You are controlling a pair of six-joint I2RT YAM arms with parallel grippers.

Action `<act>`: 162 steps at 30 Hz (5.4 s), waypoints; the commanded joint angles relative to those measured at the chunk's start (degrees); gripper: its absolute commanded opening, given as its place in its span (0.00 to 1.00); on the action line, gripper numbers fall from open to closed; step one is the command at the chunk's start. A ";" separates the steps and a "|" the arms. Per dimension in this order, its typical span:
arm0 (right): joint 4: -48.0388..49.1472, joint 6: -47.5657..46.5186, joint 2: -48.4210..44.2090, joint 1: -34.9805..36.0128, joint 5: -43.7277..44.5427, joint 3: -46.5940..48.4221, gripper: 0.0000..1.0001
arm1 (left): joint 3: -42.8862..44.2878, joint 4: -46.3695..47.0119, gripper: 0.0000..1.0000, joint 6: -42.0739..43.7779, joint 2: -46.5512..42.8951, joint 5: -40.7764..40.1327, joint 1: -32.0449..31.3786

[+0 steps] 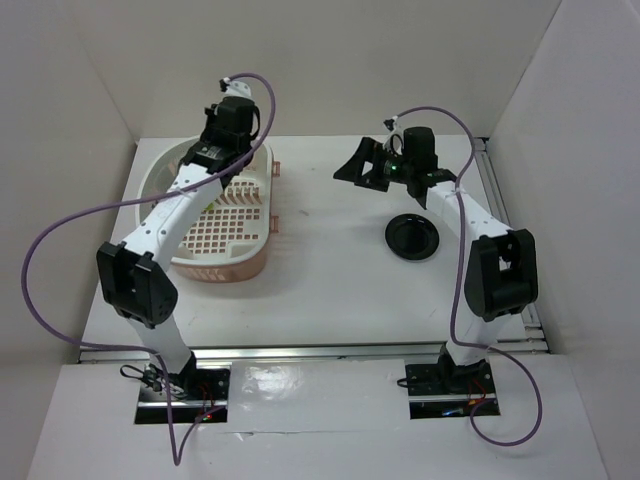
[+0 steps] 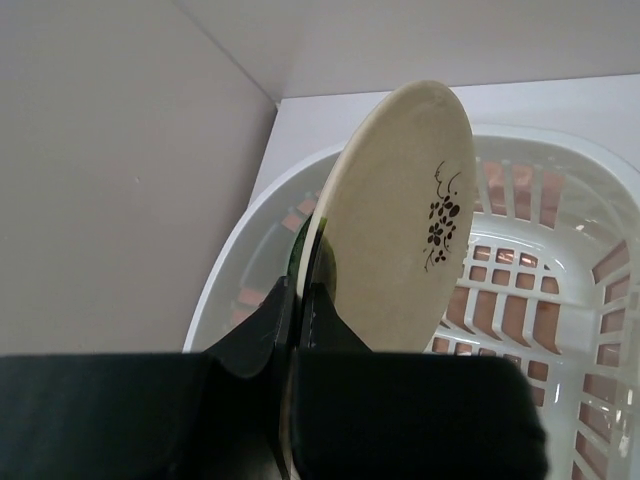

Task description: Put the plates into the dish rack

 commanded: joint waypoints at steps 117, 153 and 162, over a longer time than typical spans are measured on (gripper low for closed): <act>3.08 0.04 0.18 0.50 -5.46 -0.99 1.00 | -0.86 -7.65 0.60 -15.47 16.16 -2.55 0.54; -5.88 5.05 -15.91 -27.44 26.90 -29.37 0.99 | -17.12 2.64 1.00 -31.48 -24.97 56.86 -6.04; -0.79 4.44 -12.83 -28.77 22.23 -35.34 0.92 | -15.89 2.64 1.00 -32.09 -24.45 59.94 -8.07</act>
